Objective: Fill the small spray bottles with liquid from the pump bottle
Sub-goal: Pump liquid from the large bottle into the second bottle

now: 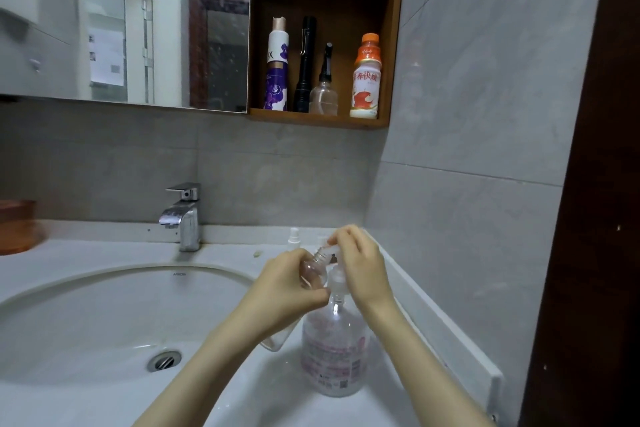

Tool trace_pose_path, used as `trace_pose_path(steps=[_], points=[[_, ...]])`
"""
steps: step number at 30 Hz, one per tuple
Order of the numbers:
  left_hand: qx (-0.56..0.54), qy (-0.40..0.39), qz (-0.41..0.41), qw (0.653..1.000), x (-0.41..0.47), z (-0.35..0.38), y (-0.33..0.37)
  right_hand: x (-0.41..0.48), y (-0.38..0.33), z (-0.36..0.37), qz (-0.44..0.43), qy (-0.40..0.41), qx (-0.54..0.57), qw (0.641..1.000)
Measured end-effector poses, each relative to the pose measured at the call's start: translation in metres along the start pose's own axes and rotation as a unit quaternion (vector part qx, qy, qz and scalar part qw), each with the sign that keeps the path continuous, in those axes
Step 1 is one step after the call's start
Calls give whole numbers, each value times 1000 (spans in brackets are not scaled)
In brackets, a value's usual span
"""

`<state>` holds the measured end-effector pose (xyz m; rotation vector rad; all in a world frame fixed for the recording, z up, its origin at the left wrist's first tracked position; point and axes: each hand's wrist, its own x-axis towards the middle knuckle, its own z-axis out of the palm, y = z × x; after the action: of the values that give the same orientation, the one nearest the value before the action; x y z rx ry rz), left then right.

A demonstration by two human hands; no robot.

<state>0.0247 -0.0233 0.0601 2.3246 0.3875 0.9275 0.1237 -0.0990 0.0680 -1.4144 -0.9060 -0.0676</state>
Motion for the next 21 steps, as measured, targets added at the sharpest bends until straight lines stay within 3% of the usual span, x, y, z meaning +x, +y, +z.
trace_pose_path(steps=[4, 16, 21], points=[[-84, -10, -17, 996, -1, 2, 4, -23, 8, -4, -65, 10, 38, 997], [-254, -98, -34, 962, -8, -7, -1, -42, 28, -19, -114, -135, -62, 982], [-252, -81, -30, 964, -6, -4, -2, -39, 36, -16, -147, -106, -68, 981]])
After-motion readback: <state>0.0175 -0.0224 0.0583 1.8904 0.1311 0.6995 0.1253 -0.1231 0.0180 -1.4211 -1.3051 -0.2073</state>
